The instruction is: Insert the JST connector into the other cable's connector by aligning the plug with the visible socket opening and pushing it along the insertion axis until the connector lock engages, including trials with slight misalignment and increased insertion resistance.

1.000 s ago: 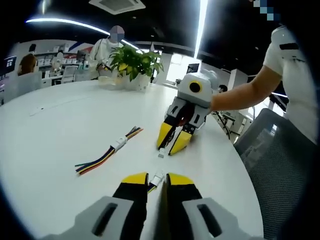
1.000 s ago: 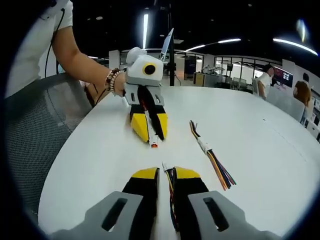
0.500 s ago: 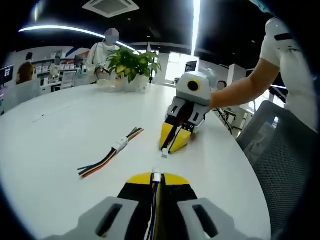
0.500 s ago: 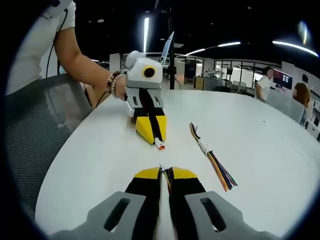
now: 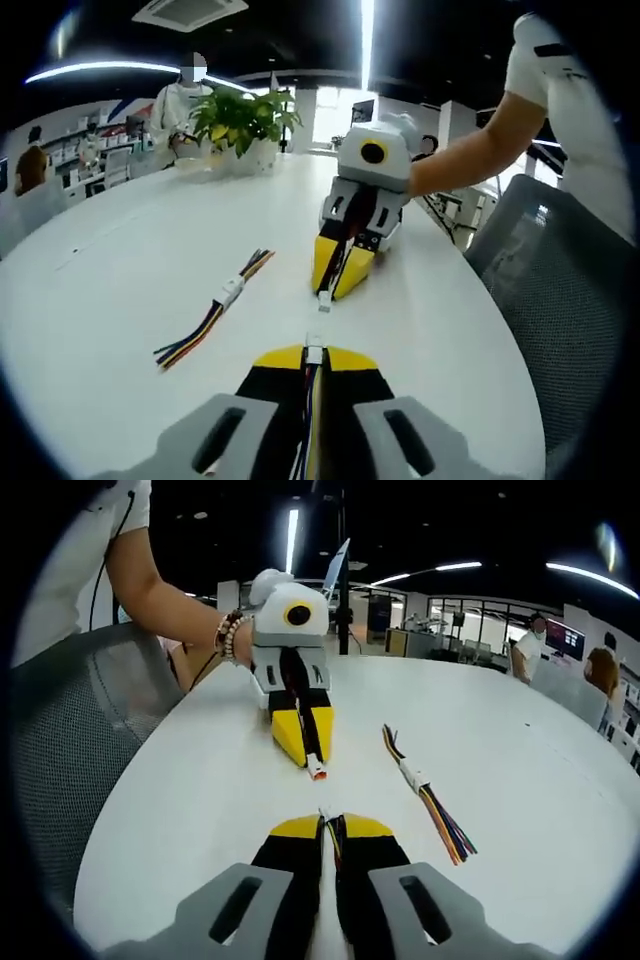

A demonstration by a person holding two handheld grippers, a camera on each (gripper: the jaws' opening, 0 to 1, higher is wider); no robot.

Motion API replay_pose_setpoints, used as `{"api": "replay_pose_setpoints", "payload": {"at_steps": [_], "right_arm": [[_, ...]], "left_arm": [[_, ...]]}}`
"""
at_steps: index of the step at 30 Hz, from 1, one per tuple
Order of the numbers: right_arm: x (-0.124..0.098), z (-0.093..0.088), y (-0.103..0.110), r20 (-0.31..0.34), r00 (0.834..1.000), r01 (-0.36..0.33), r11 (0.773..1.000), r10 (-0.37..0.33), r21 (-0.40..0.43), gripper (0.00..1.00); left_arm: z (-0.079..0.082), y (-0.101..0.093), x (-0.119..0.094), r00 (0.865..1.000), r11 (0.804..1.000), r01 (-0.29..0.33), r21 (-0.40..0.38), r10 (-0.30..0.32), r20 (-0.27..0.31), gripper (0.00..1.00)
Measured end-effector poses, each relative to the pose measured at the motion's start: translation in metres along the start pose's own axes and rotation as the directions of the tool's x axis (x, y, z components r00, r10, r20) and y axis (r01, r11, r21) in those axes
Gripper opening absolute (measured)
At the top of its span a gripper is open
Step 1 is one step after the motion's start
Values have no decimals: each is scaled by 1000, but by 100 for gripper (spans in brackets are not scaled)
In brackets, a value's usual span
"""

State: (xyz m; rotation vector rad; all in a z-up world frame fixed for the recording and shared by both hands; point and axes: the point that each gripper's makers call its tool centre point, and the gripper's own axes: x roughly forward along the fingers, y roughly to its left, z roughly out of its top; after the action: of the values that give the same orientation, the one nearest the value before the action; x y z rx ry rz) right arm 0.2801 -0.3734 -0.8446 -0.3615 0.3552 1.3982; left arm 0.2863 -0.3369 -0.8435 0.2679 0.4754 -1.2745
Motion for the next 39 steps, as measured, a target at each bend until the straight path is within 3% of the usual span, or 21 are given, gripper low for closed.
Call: {"api": "replay_pose_setpoints", "payload": {"at_steps": [7, 29, 39], "right_arm": [[-3, 9, -6, 5, 1000, 27, 1000, -28, 8, 2], [0, 36, 0, 60, 998, 25, 999, -22, -41, 2], [0, 39, 1, 60, 998, 28, 998, -25, -49, 2]], "left_arm": [[5, -4, -1, 1000, 999, 9, 47, -8, -29, 0], [32, -6, -15, 999, 998, 13, 62, -15, 33, 0], [33, -6, -15, 999, 998, 11, 66, -13, 32, 0]]}}
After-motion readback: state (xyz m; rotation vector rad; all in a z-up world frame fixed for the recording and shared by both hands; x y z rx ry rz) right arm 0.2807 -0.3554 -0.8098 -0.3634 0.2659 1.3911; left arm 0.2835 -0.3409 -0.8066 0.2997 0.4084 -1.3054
